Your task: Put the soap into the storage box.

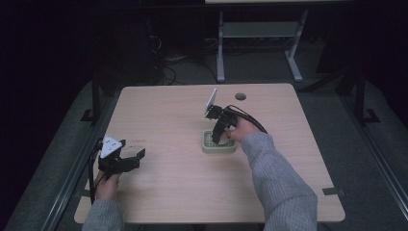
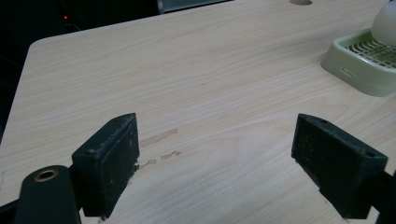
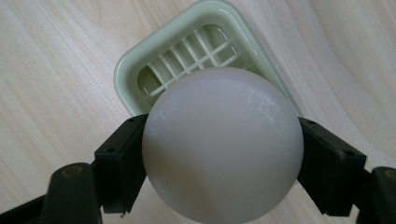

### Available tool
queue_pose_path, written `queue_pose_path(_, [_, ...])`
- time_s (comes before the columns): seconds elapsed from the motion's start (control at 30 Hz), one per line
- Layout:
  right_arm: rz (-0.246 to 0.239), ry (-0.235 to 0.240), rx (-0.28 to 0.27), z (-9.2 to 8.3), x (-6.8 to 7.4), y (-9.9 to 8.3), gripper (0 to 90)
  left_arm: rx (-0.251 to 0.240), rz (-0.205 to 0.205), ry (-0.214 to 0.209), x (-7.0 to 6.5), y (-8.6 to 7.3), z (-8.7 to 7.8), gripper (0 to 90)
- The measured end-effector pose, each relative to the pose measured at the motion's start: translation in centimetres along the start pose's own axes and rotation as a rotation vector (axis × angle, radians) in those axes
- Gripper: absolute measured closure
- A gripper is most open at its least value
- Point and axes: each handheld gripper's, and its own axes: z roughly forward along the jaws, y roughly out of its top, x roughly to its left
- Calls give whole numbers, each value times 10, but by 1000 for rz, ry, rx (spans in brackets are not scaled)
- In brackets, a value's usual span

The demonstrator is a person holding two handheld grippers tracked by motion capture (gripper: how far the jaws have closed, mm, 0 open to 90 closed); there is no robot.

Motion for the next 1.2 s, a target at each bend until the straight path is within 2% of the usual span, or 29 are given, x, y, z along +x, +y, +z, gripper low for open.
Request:
queue_pose_path(0.6, [6,-5,20,13,-1,4,235,0,-2,0,0,0,0,148])
queue_pose_path(1.2, [8,-3,27,15,-3,5,234,-1,-2,1,0,0,0,149])
